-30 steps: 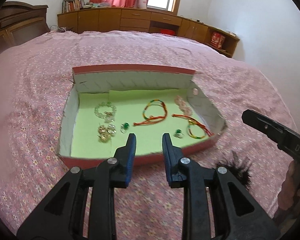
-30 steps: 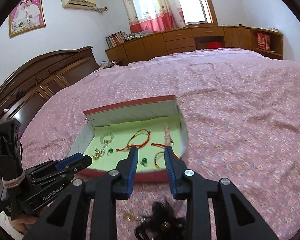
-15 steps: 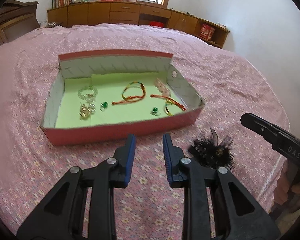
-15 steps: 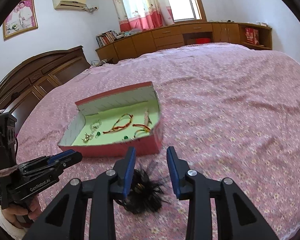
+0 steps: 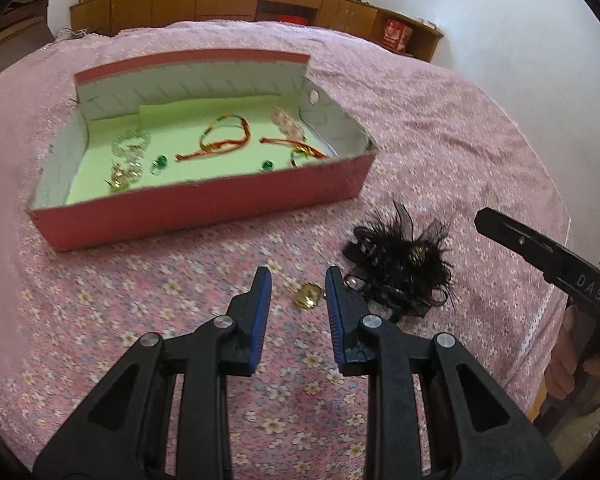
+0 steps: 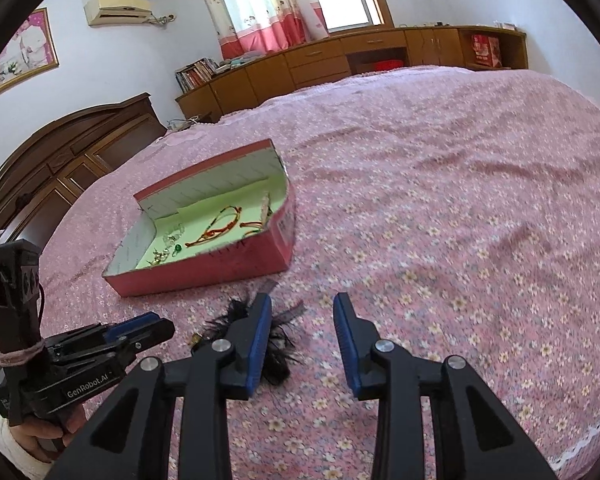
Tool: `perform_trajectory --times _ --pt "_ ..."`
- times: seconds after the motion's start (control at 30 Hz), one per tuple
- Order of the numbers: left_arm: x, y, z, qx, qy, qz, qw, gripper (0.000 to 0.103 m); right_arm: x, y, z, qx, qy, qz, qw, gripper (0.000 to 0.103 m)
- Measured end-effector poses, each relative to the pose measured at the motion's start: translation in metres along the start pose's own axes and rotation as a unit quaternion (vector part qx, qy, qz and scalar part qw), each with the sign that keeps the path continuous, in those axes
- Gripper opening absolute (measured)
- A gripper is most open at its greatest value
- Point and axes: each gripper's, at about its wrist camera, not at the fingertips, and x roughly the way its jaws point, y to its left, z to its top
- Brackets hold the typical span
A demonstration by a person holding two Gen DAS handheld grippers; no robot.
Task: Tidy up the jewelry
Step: 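Withdraw both open tools from the shoebox toward the black feather hair clip, then grasp the black feather hair clip with the right tool while the left tool approaches the gold charm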
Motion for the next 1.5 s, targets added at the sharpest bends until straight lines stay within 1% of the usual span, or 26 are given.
perform_trajectory --times 0.33,0.6,0.73,0.8,0.87,1.0,1.2,1.5 --pt "0.025 -0.005 -0.01 0.002 0.031 0.002 0.9995 0.018 -0.001 -0.017 -0.012 0.018 0.007 -0.003 1.0 0.035" --pt "0.036 -0.009 -0.008 0.016 0.023 0.009 0.9996 0.018 0.0 -0.026 -0.017 0.03 0.012 -0.005 0.999 0.035" --pt "0.039 -0.014 -0.007 0.033 0.021 0.011 0.9992 0.008 0.001 -0.026 -0.018 0.03 0.013 -0.005 0.999 0.035" --pt "0.039 -0.016 -0.007 0.045 0.018 0.016 0.9987 0.008 0.002 -0.025 -0.018 0.03 0.013 -0.005 0.999 0.035" --pt "0.038 -0.017 -0.008 0.047 0.016 0.014 0.9987 0.008 0.002 -0.024 -0.018 0.029 0.014 -0.004 0.999 0.035" --pt "0.029 -0.011 -0.007 0.035 0.01 0.01 0.9993 0.008 0.003 -0.022 -0.018 0.027 0.016 -0.002 1.0 0.035" --pt "0.004 0.0 -0.001 0.017 -0.018 -0.001 0.9997 0.008 0.005 -0.016 -0.018 0.02 0.019 0.003 1.0 0.035" --pt "-0.023 0.008 0.007 -0.003 -0.051 -0.015 0.9986 0.008 0.009 -0.005 -0.02 0.008 0.025 0.009 1.0 0.035"
